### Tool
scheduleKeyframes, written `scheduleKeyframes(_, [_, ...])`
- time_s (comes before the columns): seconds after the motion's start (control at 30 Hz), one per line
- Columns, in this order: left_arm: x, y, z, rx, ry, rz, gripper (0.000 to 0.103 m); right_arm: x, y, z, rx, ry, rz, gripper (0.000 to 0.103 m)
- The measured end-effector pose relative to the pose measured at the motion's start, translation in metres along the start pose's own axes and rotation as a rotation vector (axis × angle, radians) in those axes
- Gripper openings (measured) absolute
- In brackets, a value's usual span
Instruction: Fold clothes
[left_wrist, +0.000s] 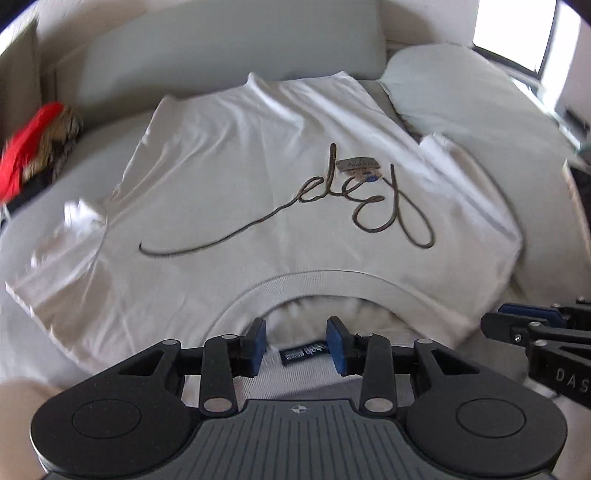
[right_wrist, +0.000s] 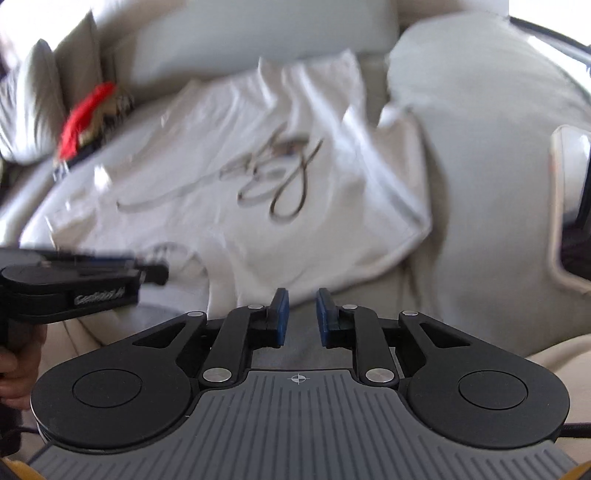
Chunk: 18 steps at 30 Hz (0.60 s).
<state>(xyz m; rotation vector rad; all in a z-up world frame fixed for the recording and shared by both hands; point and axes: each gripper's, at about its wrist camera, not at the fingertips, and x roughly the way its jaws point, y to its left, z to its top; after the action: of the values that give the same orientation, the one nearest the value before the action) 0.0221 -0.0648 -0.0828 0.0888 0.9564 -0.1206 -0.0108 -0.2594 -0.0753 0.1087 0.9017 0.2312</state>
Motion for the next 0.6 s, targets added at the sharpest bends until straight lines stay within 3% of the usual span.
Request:
scheduleKeyframes(0.1, [-0.008, 0.0, 0.002, -0.048, -0.01, -0.033, 0.035, -0.011, -0.006, 0.004, -0.006, -0.107, -0.059, 0.042])
scheduleKeyframes(0.17, [-0.013, 0.0, 0.003, -0.08, -0.016, -0.054, 0.038, -0.009, -0.011, 0.009, 0.018, -0.137, -0.066, 0.043])
scheduleKeyframes(0.3, [-0.003, -0.018, 0.017, -0.015, -0.02, -0.069, 0.042, 0.004, -0.022, 0.017, 0.06, -0.19, -0.103, 0.06])
scheduleKeyframes(0.43, [0.005, -0.034, 0.029, 0.062, -0.058, -0.089, 0.042, 0.017, -0.031, 0.026, 0.054, -0.218, -0.16, 0.062])
scheduleKeyframes(0.6, [0.026, -0.04, 0.023, 0.016, 0.006, -0.123, 0.043, 0.024, -0.044, 0.047, 0.015, -0.266, -0.151, 0.062])
